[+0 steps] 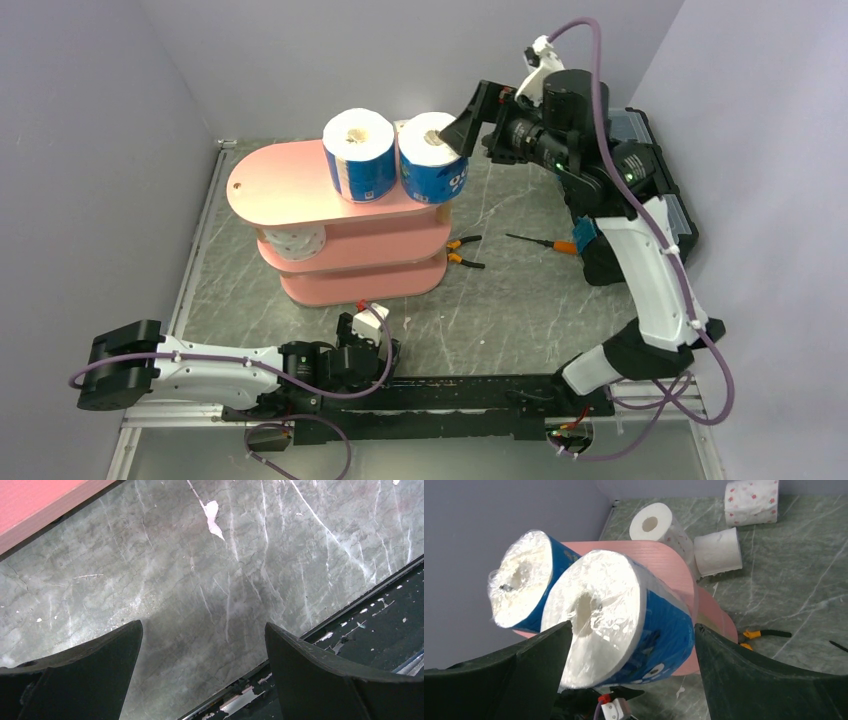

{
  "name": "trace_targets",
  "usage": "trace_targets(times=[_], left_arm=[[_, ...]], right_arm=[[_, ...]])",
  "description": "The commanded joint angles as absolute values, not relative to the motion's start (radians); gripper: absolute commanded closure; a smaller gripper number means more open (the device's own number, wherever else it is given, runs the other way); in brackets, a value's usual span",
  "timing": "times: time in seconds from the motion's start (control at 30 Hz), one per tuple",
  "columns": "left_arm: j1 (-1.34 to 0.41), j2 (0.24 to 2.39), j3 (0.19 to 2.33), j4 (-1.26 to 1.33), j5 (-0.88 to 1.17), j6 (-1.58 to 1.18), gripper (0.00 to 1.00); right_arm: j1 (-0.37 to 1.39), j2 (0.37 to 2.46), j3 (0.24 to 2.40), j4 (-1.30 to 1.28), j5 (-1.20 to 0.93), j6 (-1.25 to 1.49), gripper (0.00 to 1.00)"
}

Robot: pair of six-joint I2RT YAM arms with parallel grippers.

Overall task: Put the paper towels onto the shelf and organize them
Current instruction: Place the paper towel on the shelf.

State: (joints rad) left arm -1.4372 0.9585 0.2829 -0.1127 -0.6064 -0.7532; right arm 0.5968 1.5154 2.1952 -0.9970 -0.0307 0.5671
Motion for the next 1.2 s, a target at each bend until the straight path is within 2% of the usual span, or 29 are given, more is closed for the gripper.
trace_targets(times=[0.0, 0.13, 0.3, 0.4, 0.7, 1.17], left_arm=[[-1.445, 0.952, 0.309, -0.088, -0.610, -0.749, 0.01], [-1.445, 0.951, 0.313, -0.094, -0.612, -0.747, 0.01], [-1.446, 0.935, 0.312, -0.097, -0.620, -0.743, 0.01], [-1.448, 0.916, 0.298, -0.082, -0.620, -0.735, 0.01], [-1.448, 0.937, 0.312, -0.090, -0.626, -0.735, 0.01], [-1.447, 0.934, 0.307, -0.113, -0.640, -0.744, 0.01]], right_arm=[[0.587, 1.374, 2.086, -0.835, -0.011, 0.542, 0.05], [0.586, 1.186, 1.786, -0.564, -0.083, 0.476, 0.06], [0.588, 0.887, 1.307, -0.208, -0.126, 0.325, 0.08], [0.588, 0.802, 1.185, -0.108, -0.176, 0.253, 0.08], [0.588, 0.866, 1.123, 0.035, -0.241, 0.225, 0.16], [0.588, 1.016, 1.185, 0.066, -0.262, 0.167, 0.16]])
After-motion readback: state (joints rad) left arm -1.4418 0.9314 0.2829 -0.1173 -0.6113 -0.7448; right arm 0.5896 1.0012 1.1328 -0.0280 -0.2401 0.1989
